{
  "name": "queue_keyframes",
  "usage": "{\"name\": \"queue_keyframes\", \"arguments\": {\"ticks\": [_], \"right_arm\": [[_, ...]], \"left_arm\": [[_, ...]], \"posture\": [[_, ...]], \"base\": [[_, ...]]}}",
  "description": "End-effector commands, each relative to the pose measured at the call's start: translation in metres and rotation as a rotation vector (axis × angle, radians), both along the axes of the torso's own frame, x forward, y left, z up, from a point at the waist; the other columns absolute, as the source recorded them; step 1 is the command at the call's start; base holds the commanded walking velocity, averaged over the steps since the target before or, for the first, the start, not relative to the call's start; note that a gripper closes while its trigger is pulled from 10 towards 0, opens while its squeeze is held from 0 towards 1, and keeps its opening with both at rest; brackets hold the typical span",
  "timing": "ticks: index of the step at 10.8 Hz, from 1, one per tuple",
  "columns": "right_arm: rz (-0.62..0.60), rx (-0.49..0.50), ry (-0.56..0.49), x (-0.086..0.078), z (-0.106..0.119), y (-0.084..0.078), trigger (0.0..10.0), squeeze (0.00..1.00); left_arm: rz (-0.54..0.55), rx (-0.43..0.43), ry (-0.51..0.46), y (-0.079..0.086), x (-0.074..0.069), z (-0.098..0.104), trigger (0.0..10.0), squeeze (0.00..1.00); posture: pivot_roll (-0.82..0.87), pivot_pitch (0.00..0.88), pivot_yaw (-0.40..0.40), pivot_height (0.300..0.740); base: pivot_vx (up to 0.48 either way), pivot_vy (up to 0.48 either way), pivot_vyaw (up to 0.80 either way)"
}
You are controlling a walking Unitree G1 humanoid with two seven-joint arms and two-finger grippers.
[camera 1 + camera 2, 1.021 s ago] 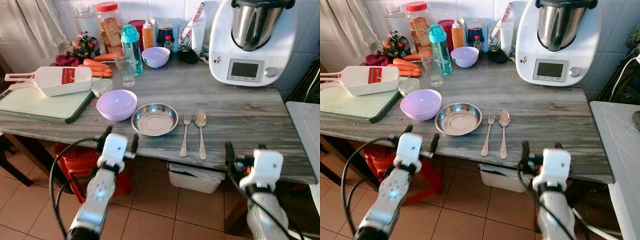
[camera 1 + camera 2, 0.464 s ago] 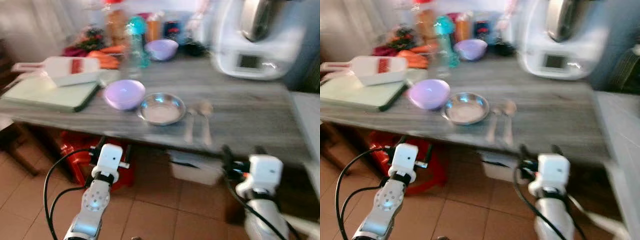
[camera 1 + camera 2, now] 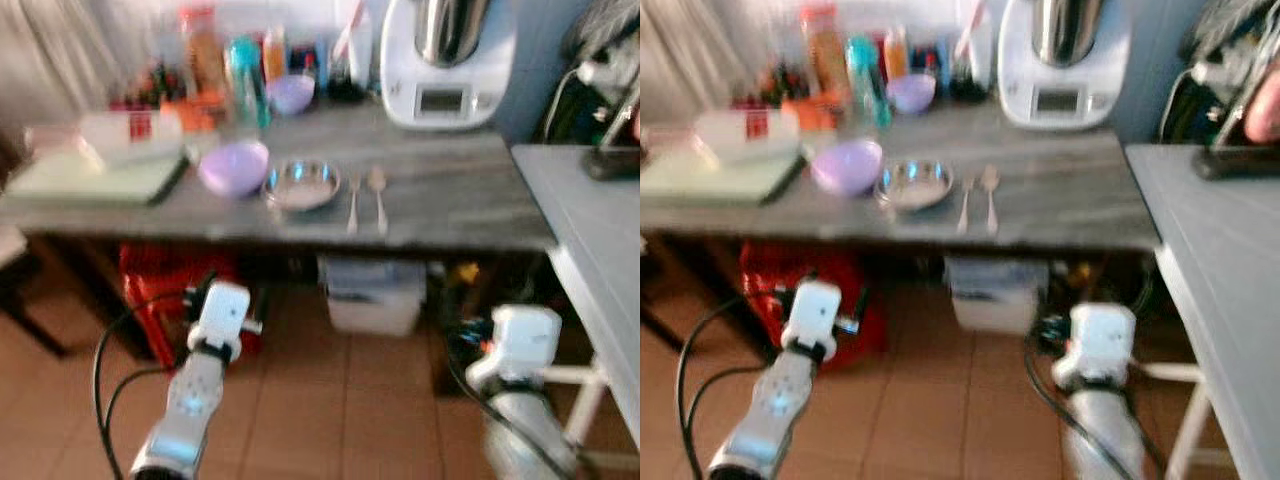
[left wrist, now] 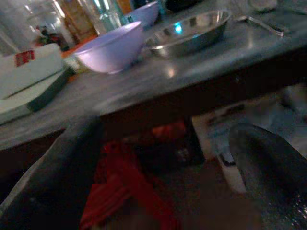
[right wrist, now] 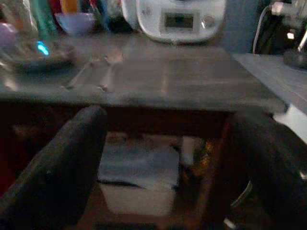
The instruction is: Setting the table
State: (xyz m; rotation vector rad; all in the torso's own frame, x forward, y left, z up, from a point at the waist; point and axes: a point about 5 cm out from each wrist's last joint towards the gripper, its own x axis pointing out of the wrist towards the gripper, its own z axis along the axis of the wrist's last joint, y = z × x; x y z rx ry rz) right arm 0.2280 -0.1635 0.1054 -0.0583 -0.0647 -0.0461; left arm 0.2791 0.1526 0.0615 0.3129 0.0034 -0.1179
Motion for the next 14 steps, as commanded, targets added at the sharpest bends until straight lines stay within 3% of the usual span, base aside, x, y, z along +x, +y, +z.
{"name": "queue_keyframes", "arguments": {"ticks": [1, 3, 5, 9, 12, 14], "right_arm": [[0.017, -0.01, -0.015, 0.001, 0.003, 0.002, 10.0, 0.0], [0.011, -0.01, -0.013, 0.001, 0.002, -0.001, 10.0, 0.0], [0.011, -0.008, -0.013, 0.001, 0.002, 0.001, 10.0, 0.0], [-0.014, -0.004, -0.03, 0.005, 0.005, -0.003, 10.0, 0.0], [-0.053, 0.0, -0.042, -0.001, 0.005, -0.009, 10.0, 0.0], [-0.075, -0.014, -0.026, -0.011, 0.0, -0.015, 10.0, 0.0]], "left_arm": [[-0.004, 0.002, -0.007, -0.002, 0.001, 0.002, 10.0, 0.0], [-0.01, 0.001, -0.013, -0.002, 0.002, 0.003, 10.0, 0.0], [-0.066, -0.064, -0.019, -0.006, 0.004, 0.008, 10.0, 0.0], [-0.093, -0.093, 0.004, -0.012, 0.002, 0.006, 10.0, 0.0], [-0.055, -0.108, 0.005, -0.007, 0.001, 0.006, 10.0, 0.0], [-0.016, -0.087, 0.037, 0.009, -0.01, -0.004, 10.0, 0.0]], "posture": [[0.02, 0.0, 0.093, 0.74], [0.01, 0.0, 0.095, 0.74], [0.02, 0.0, 0.095, 0.74], [0.02, 0.0, 0.094, 0.74], [0.02, 0.0, 0.098, 0.74], [0.02, 0.0, 0.1, 0.74]], "base": [[-0.33, 0.0, 0.0], [-0.313, 0.0, 0.0], [0.0, 0.0, 0.0], [0.0, 0.0, 0.0], [0.0, -0.247, 0.0], [0.0, -0.257, 0.0]]}}
